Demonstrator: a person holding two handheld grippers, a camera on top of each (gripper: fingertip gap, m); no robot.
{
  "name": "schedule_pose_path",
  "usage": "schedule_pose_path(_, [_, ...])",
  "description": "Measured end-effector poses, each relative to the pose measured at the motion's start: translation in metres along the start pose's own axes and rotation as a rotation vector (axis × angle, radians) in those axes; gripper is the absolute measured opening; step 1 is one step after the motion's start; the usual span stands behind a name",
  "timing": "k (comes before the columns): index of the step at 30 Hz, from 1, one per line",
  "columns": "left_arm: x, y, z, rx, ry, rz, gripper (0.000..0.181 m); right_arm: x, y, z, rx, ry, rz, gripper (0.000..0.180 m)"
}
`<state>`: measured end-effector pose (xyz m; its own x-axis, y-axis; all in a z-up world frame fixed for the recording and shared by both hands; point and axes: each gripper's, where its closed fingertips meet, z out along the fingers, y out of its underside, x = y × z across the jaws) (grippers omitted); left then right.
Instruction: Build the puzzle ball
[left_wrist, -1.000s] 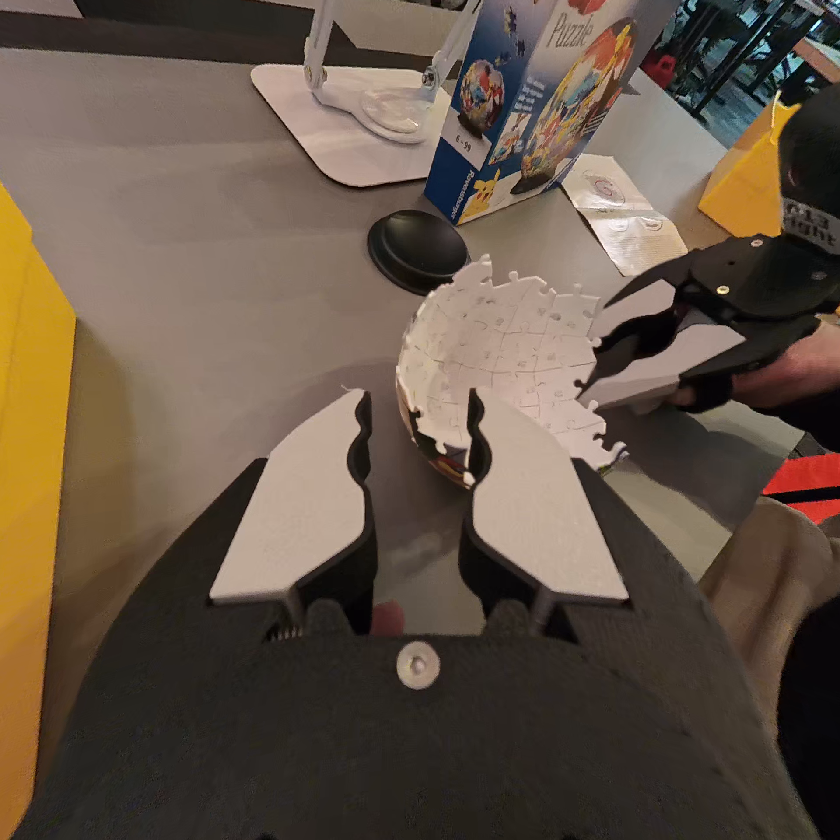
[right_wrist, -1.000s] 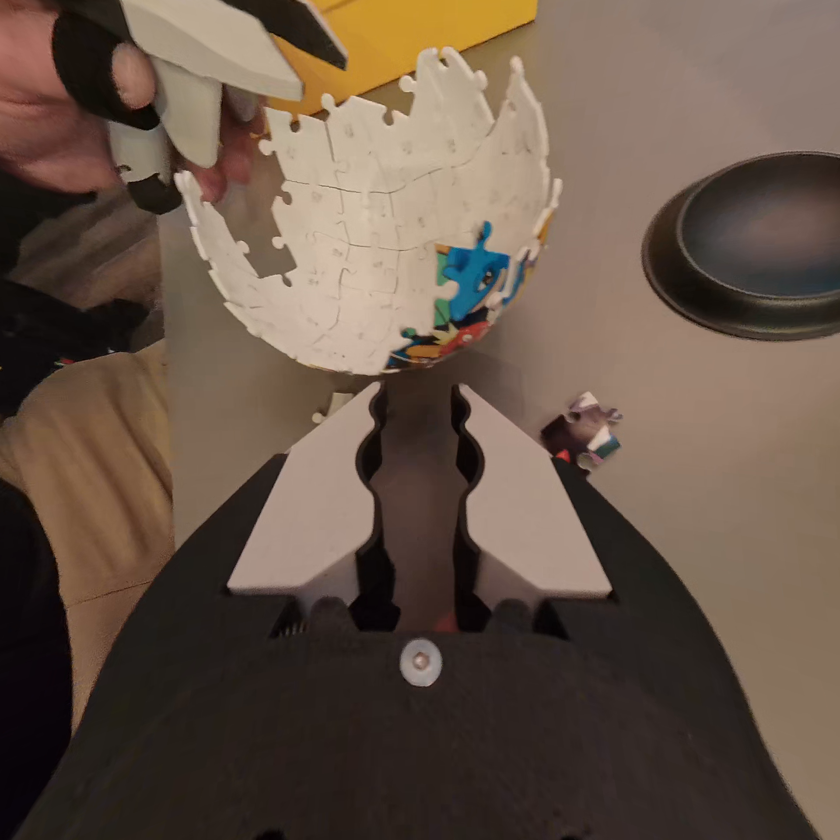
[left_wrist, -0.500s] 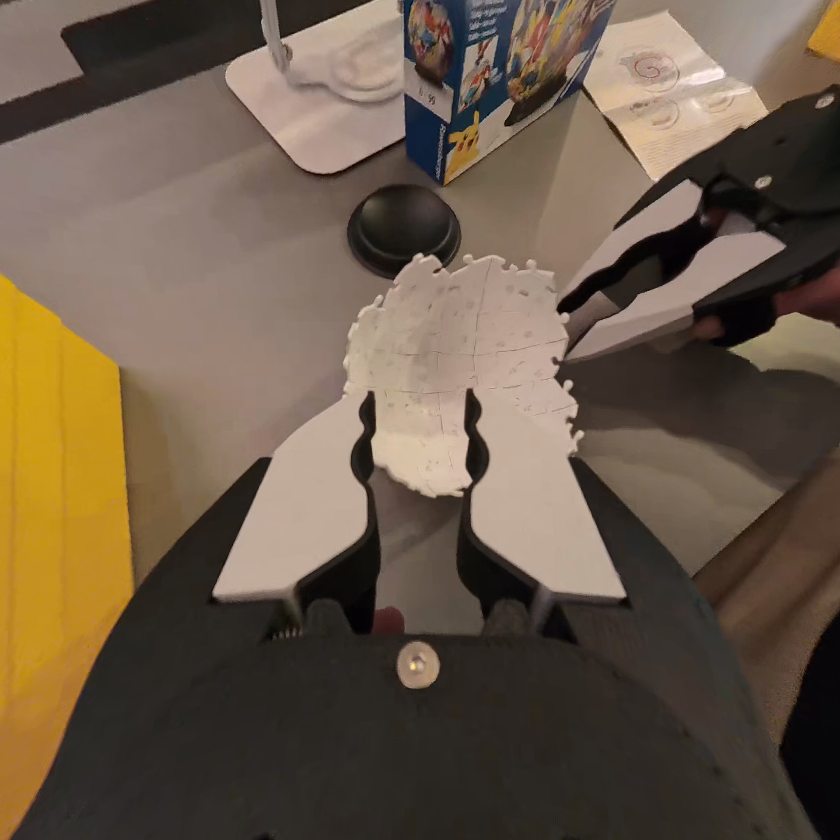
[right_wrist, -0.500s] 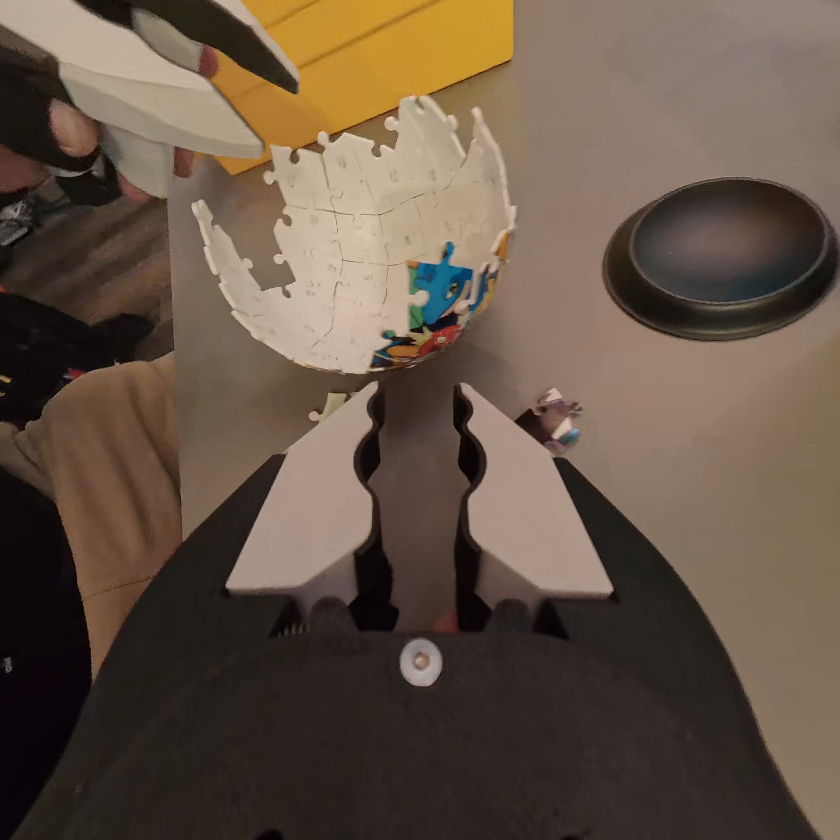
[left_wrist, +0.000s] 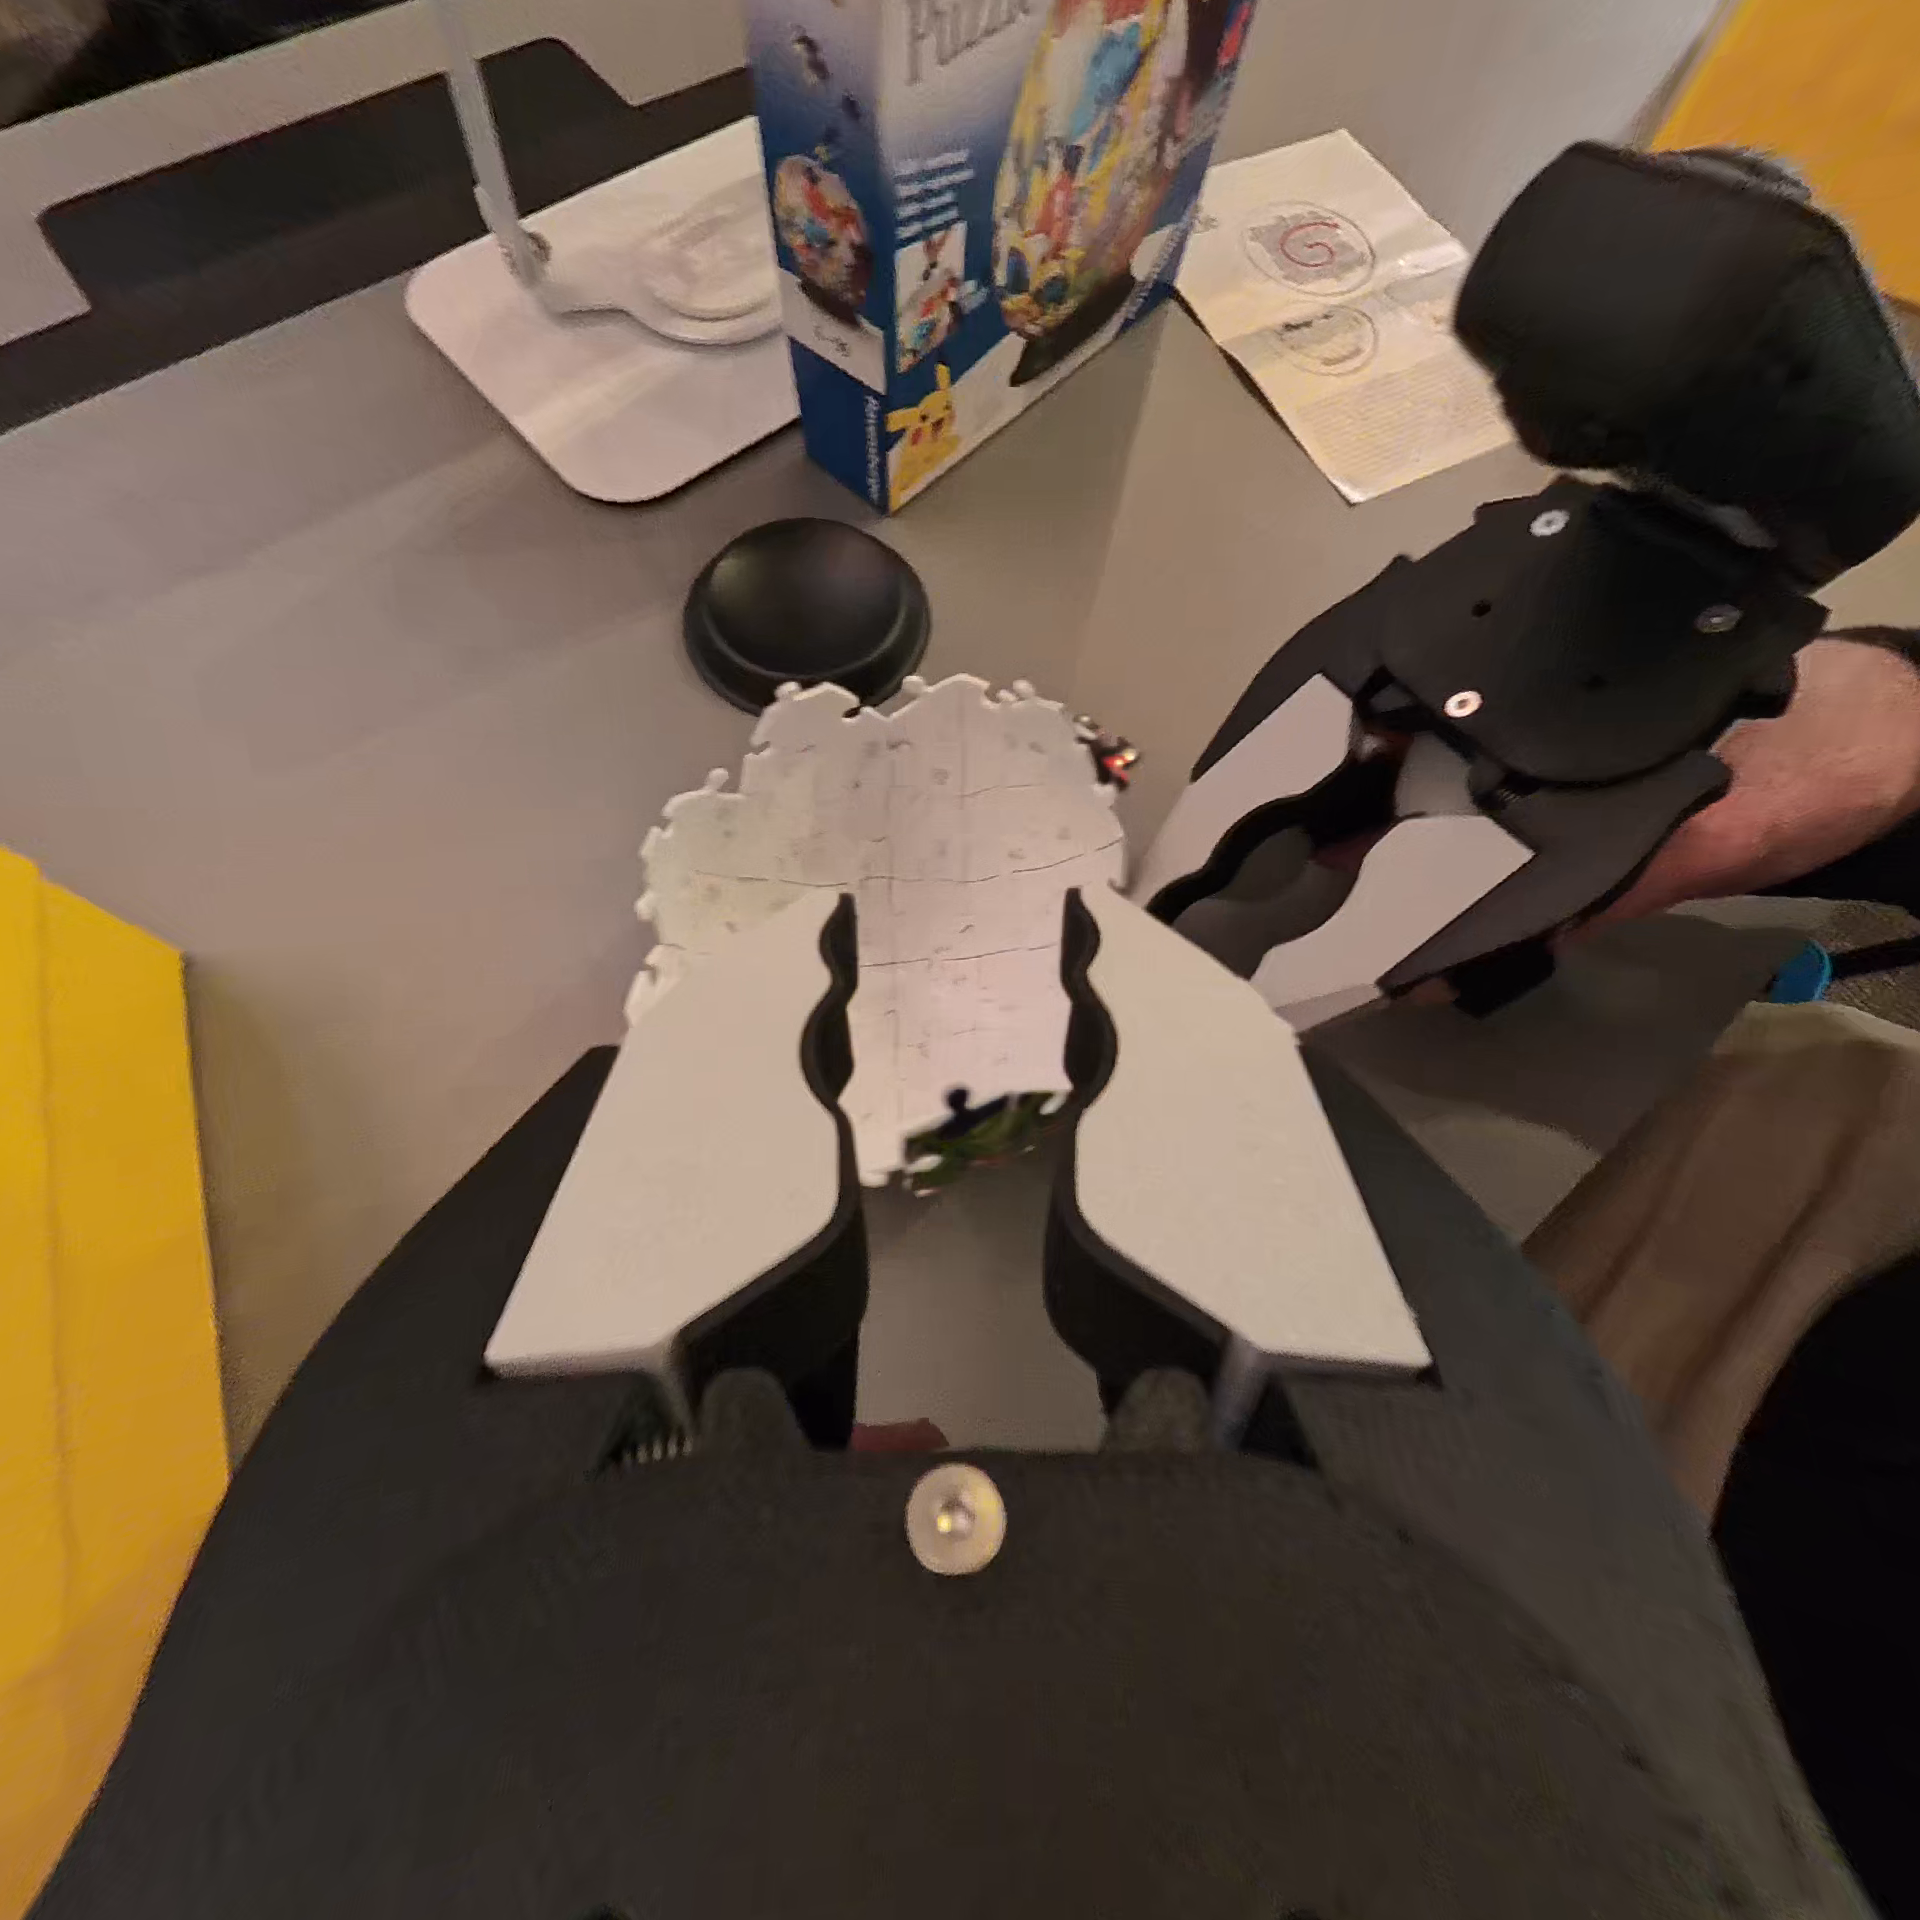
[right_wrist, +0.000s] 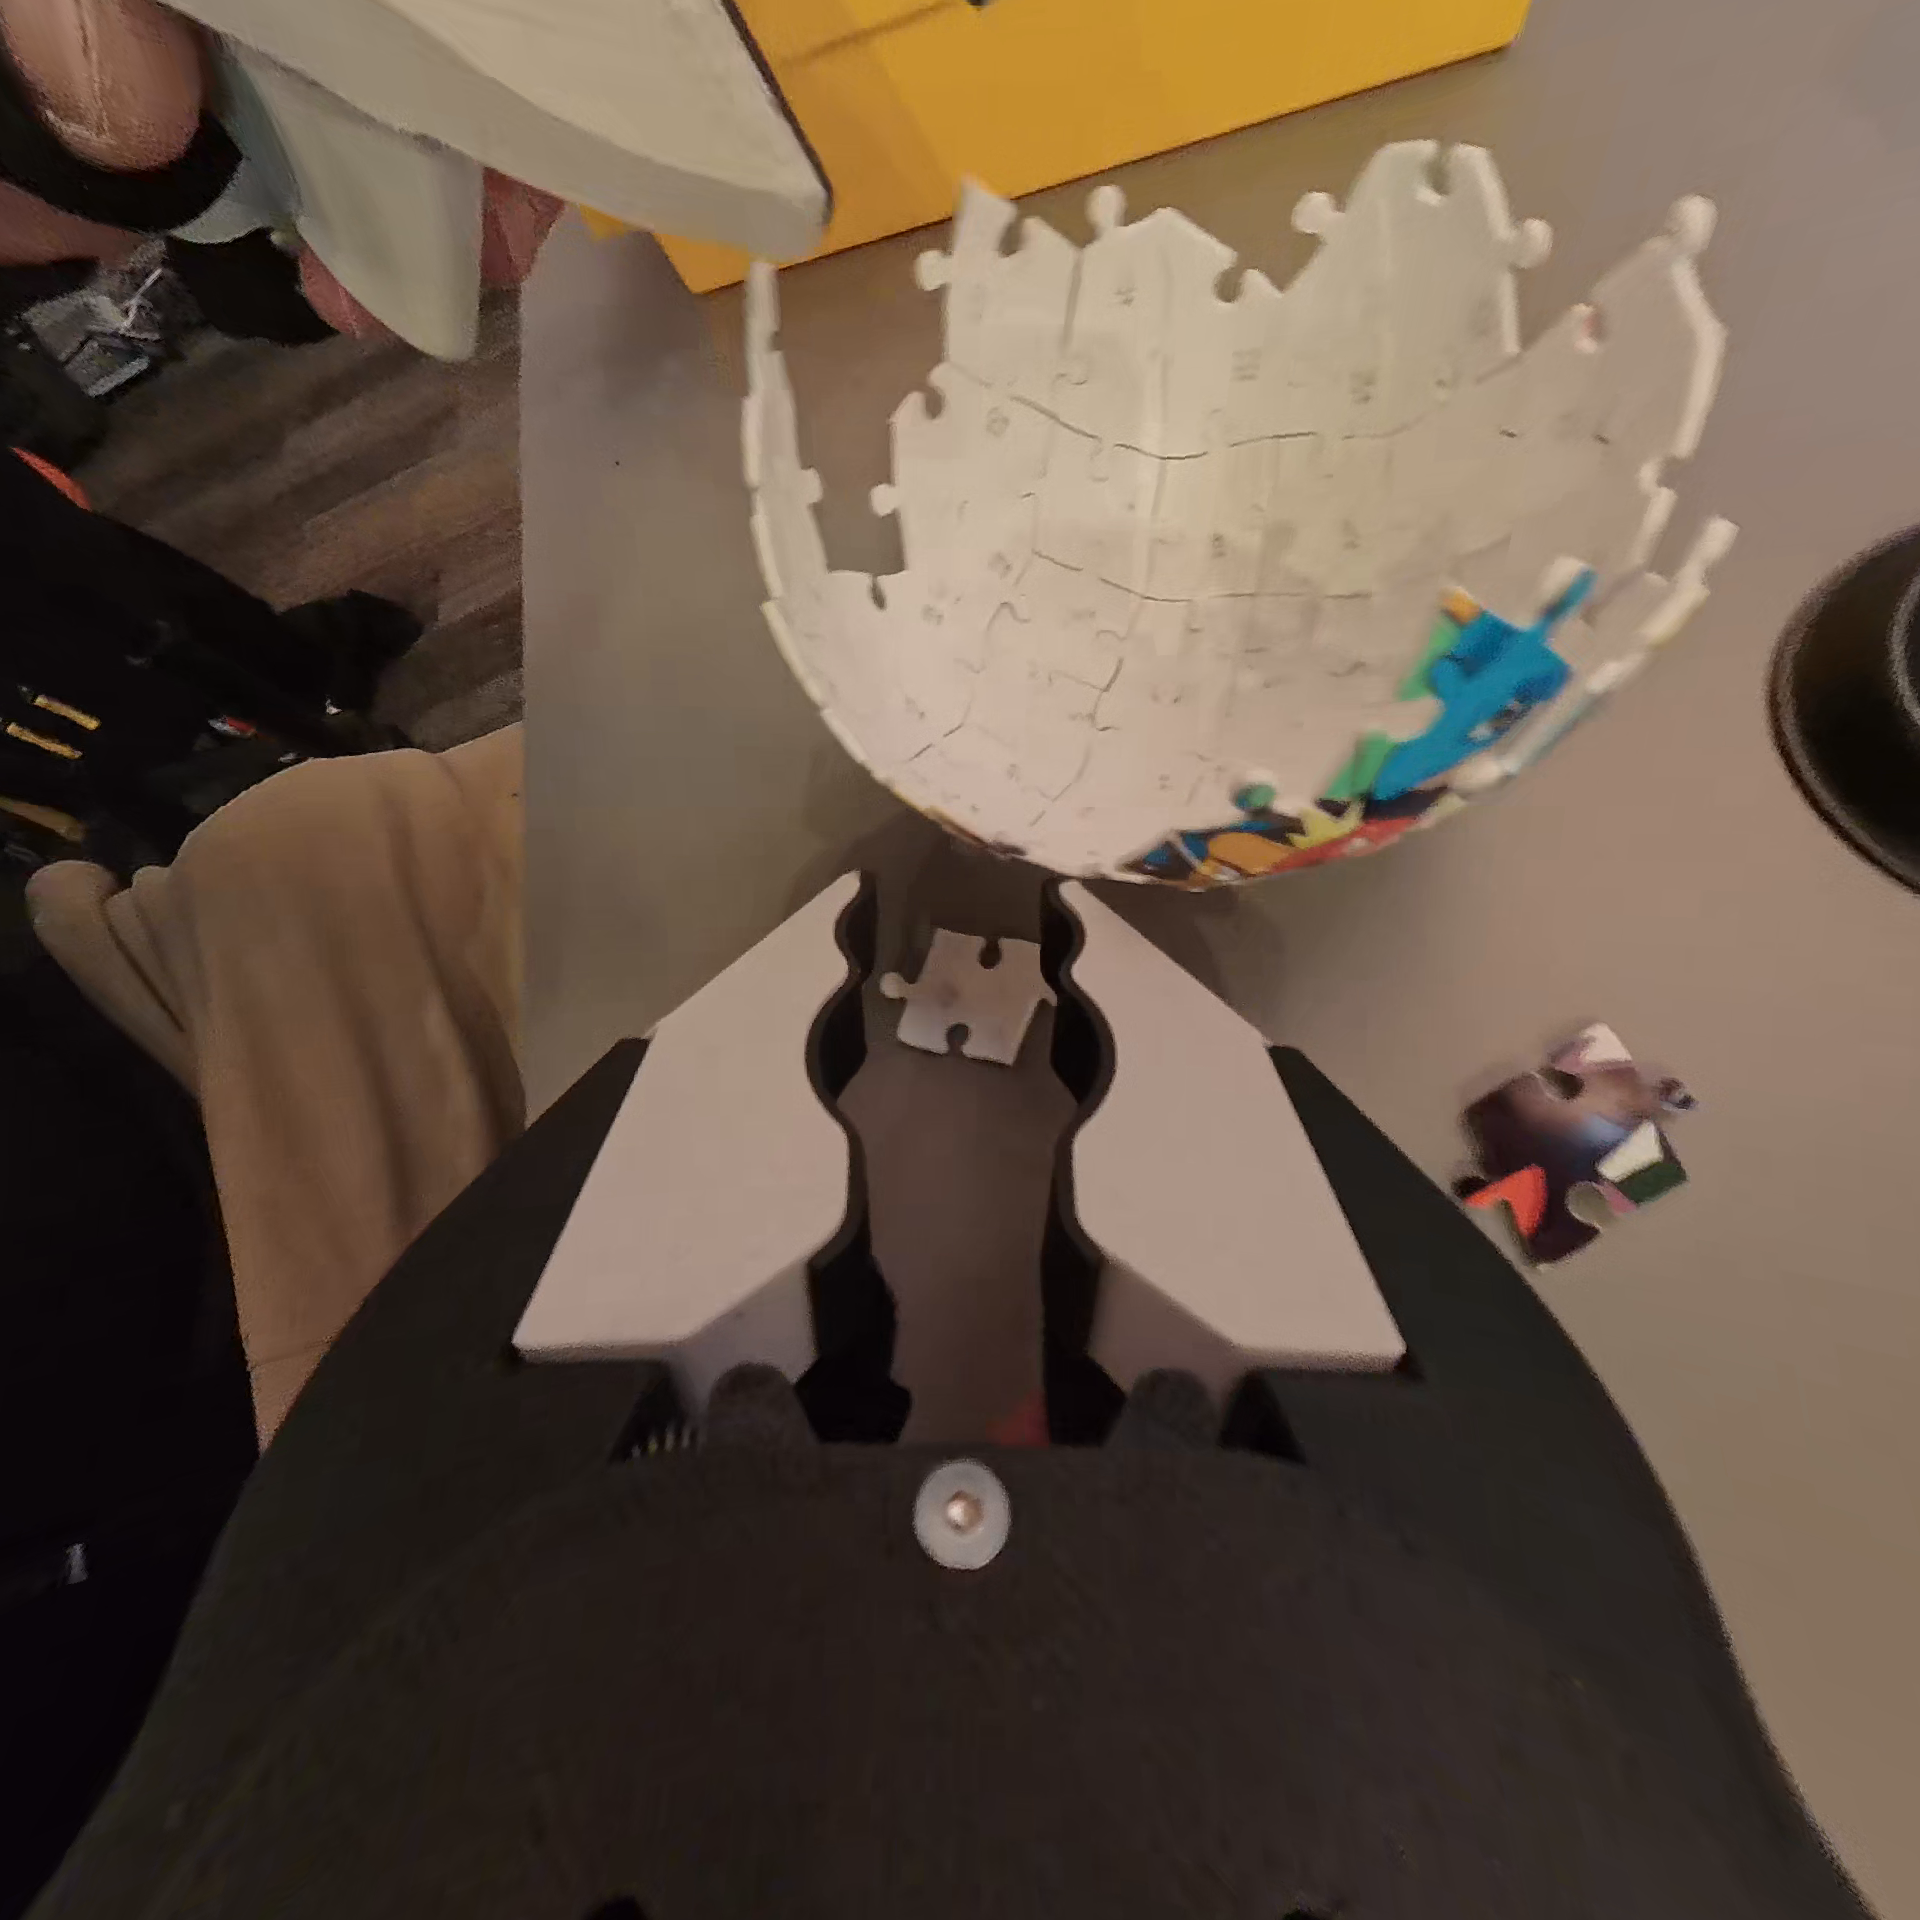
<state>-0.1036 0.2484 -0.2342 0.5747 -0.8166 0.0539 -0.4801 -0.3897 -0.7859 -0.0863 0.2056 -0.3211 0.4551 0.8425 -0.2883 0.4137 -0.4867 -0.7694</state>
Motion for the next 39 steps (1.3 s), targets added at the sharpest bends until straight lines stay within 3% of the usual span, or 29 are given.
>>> schedule_pose_path(8, [0.037, -0.004, 0.011, -0.076, 0.065, 0.035, 0.033, -0.009, 0.022, -0.027, -0.11, -0.171, 0.034, 0.025])
schedule_pose_path(10, [0.046, -0.004, 0.017, -0.109, 0.065, 0.067, 0.033, 0.008, 0.029, -0.039, -0.131, -0.13, 0.042, 0.024])
schedule_pose_path(15, [0.058, 0.003, 0.038, -0.206, 0.049, 0.103, 0.042, 0.045, -0.001, -0.056, 0.074, 0.02, 0.036, 0.01])
schedule_pose_path(18, [0.061, 0.004, 0.048, -0.235, 0.038, 0.101, 0.045, 0.056, -0.007, -0.056, 0.129, 0.061, 0.026, 0.001])
schedule_pose_path(25, [0.049, 0.025, 0.062, -0.395, -0.065, 0.153, 0.045, 0.051, -0.011, -0.043, 0.187, 0.014, 0.006, 0.0])
schedule_pose_path(39, [0.054, 0.035, 0.072, -0.432, -0.063, 0.177, 0.024, 0.04, -0.011, -0.035, 0.176, -0.03, 0.013, 0.0])
